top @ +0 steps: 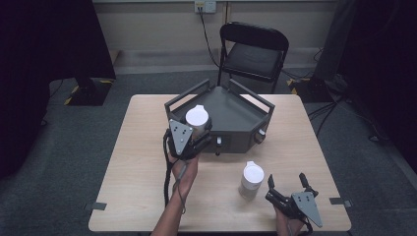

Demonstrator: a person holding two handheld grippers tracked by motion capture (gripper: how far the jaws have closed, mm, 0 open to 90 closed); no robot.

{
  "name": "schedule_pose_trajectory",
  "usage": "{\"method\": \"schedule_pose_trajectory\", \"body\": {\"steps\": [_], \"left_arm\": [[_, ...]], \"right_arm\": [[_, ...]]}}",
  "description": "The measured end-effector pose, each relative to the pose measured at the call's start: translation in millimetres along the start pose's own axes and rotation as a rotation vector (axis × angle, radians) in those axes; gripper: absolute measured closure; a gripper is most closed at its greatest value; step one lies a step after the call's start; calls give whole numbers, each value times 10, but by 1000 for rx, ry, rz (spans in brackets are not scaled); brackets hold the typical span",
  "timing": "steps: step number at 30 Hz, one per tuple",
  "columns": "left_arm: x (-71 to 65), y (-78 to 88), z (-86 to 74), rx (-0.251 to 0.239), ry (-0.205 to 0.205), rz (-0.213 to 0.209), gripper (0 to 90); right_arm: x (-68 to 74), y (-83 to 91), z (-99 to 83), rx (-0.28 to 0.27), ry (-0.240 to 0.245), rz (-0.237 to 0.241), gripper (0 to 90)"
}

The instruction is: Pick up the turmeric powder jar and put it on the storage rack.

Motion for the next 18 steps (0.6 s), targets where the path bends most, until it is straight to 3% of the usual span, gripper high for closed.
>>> {"method": "schedule_pose_trajectory", "body": {"steps": [5,18], "left_arm": [[48,-91,86,16,0,-29,306],[153,-329,305,40,-2,-3,306]], "right_arm": [[-1,0,0,0,1,1,1],[-6,2,0,0,1,5,0]]}}
Point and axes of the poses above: each handheld gripper's, and its own axes: y roughly backward along the jaws, z roughly out of its top, x roughly to its left, the point moved 2 cm from there along -y, roughly forward along the jaws, and after that the axes turned 9 degrees about x, right-handed, at the moved point
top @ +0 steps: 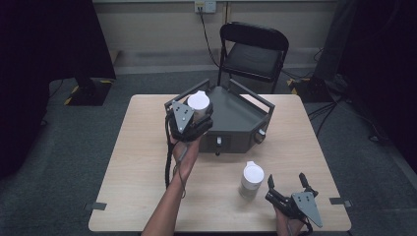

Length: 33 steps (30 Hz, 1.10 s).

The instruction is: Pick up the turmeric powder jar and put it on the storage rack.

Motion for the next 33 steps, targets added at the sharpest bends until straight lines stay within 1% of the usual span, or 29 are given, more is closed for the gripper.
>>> {"method": "schedule_pose_trajectory", "body": {"steps": [3,6,8,12,15,18,19,21,22,25,29,33], "left_arm": [[33,-54,41,3,24,-2,306],[41,-119,82,10,20,7,305],[58,-163,100,15,28,10,306],[69,-254,123,36,30,12,306],[74,-315,106,42,34,8,306],[72,-381,52,20,29,11,306],[72,-381,52,20,29,11,306],[79,-407,45,25,44,10,306],[84,-421,39,26,44,7,306],[73,-455,18,32,39,12,306],[69,-529,7,42,44,19,306],[73,-564,-11,56,51,16,306]], "right_arm": [[0,0,0,0,-1,0,0],[1,0,0,0,-2,-2,0],[7,0,0,0,-3,-5,1],[5,0,-1,0,-3,-4,0],[5,0,-1,0,-3,-4,0],[4,0,-1,0,-3,-3,1],[4,0,-1,0,-3,-3,1],[4,0,-1,0,-3,-3,1],[4,0,-1,0,-3,-3,1],[4,0,-1,-1,-3,-3,0],[5,0,-1,0,-3,-4,0],[7,-1,1,0,-4,-6,1]]}}
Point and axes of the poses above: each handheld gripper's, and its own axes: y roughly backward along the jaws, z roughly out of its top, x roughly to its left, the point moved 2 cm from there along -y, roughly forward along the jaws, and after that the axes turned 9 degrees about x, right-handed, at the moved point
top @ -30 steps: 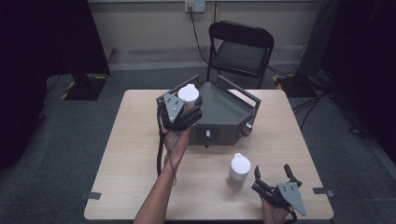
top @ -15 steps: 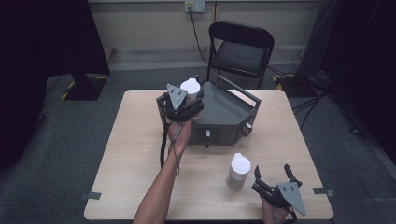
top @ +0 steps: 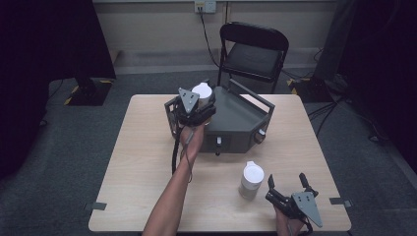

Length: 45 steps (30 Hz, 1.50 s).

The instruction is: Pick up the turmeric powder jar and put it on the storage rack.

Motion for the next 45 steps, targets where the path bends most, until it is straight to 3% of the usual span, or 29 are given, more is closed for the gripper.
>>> {"method": "schedule_pose_trajectory", "body": {"steps": [13,32,41,45], "left_arm": [[-9,-38,-3,63,12,-6,306],[-14,-31,-59,47,11,-9,299],[-2,8,-49,17,20,4,94],[-26,20,-97,10,46,19,26]], "right_arm": [[-2,1,-1,-1,1,2,1],[3,0,0,0,0,-2,1],[2,1,-1,0,0,-1,1],[-3,1,-1,-1,1,2,1]]}}
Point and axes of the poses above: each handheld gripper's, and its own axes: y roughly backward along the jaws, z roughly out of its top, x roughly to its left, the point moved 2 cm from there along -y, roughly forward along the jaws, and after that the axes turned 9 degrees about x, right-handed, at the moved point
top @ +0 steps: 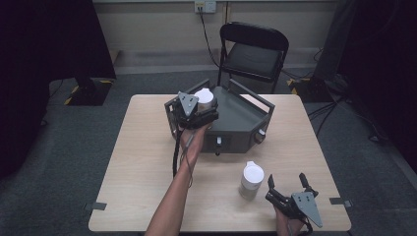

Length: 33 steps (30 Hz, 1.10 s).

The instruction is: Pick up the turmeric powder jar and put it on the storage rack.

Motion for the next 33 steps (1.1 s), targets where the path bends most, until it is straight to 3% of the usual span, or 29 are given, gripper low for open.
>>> {"method": "schedule_pose_trajectory", "body": {"steps": [5,9,12,20,23,33], "left_arm": [[-73,48,-47,-10,-18,21,0],[-123,112,-127,-55,-69,54,0],[-90,151,-114,-58,-48,41,0],[-66,238,-98,-79,-46,13,0],[-70,278,-145,-107,-60,22,0],[20,404,-234,-110,-48,7,0]], "right_arm": [[-2,0,-1,0,0,2,1],[-2,0,0,0,0,1,1],[-1,0,0,0,0,0,1],[5,0,0,0,-1,-3,1],[5,1,0,0,-1,-3,1],[8,0,0,0,1,-5,1]]}}
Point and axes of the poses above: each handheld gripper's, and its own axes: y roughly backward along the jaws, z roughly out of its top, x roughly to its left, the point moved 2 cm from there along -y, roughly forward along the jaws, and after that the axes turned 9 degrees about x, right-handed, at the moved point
